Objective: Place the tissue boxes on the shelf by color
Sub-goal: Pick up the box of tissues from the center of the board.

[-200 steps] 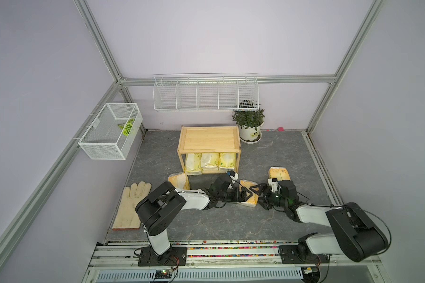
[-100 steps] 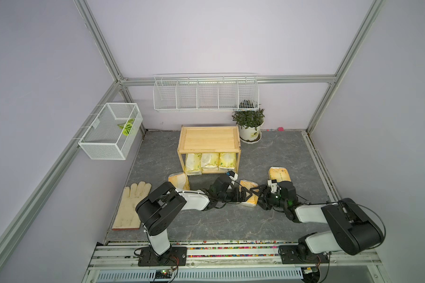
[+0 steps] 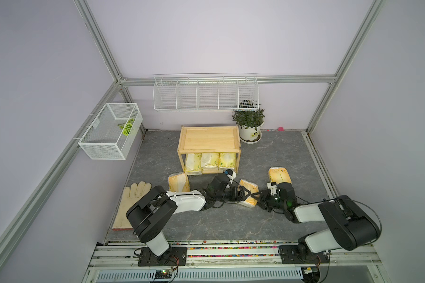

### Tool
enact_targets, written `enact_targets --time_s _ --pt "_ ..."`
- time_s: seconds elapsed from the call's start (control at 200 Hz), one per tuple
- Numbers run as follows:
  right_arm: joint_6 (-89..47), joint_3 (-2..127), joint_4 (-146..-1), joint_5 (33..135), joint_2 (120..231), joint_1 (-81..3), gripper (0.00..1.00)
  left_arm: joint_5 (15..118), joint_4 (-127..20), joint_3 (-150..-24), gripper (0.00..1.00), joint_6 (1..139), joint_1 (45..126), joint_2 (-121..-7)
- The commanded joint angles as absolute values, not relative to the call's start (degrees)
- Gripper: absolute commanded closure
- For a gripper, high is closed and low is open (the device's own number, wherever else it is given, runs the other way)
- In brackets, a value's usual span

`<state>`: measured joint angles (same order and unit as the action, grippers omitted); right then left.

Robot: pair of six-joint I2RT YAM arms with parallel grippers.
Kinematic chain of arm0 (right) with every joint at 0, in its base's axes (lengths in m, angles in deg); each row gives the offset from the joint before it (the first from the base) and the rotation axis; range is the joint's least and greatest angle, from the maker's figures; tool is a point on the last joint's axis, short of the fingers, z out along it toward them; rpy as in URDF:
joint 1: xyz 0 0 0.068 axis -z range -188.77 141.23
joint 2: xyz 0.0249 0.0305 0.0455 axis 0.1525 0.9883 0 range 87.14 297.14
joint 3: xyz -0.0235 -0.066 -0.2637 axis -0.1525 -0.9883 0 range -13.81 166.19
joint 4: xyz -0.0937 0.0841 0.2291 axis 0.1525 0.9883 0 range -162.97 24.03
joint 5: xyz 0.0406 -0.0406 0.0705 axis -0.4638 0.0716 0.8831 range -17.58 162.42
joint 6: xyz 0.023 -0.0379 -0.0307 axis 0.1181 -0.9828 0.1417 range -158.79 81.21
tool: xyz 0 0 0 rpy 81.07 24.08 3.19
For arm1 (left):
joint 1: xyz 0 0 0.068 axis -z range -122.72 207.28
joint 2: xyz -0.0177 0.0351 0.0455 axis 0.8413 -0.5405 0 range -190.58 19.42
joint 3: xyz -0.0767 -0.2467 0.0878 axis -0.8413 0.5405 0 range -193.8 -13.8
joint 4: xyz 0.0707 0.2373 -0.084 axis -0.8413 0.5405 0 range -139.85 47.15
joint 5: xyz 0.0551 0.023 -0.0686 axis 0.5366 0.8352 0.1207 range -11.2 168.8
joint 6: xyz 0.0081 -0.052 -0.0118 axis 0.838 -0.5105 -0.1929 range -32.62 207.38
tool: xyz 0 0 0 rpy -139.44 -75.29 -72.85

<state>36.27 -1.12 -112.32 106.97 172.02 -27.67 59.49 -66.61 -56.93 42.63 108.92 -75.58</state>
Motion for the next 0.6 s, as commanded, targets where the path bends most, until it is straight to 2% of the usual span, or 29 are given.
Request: enact_targets --time_s 0.0,0.155,0.395,0.595 --pt "35.3 -1.6 -109.6 107.1 171.0 -28.0 0.71 61.2 -61.9 -59.1 0.00 45.1 108.4 -73.5" --pt "32.2 0.7 -101.1 107.0 165.9 -28.0 0.75 65.7 -54.9 -61.6 0.00 47.1 107.8 -69.4" --pt "26.1 6.9 -83.7 106.7 155.0 -28.4 0.76 75.0 -40.5 -67.8 0.00 50.6 105.5 -57.5" --pt "23.2 14.0 -71.5 107.1 148.5 -31.0 0.76 83.5 -27.1 -73.9 0.00 51.0 100.1 -47.7"
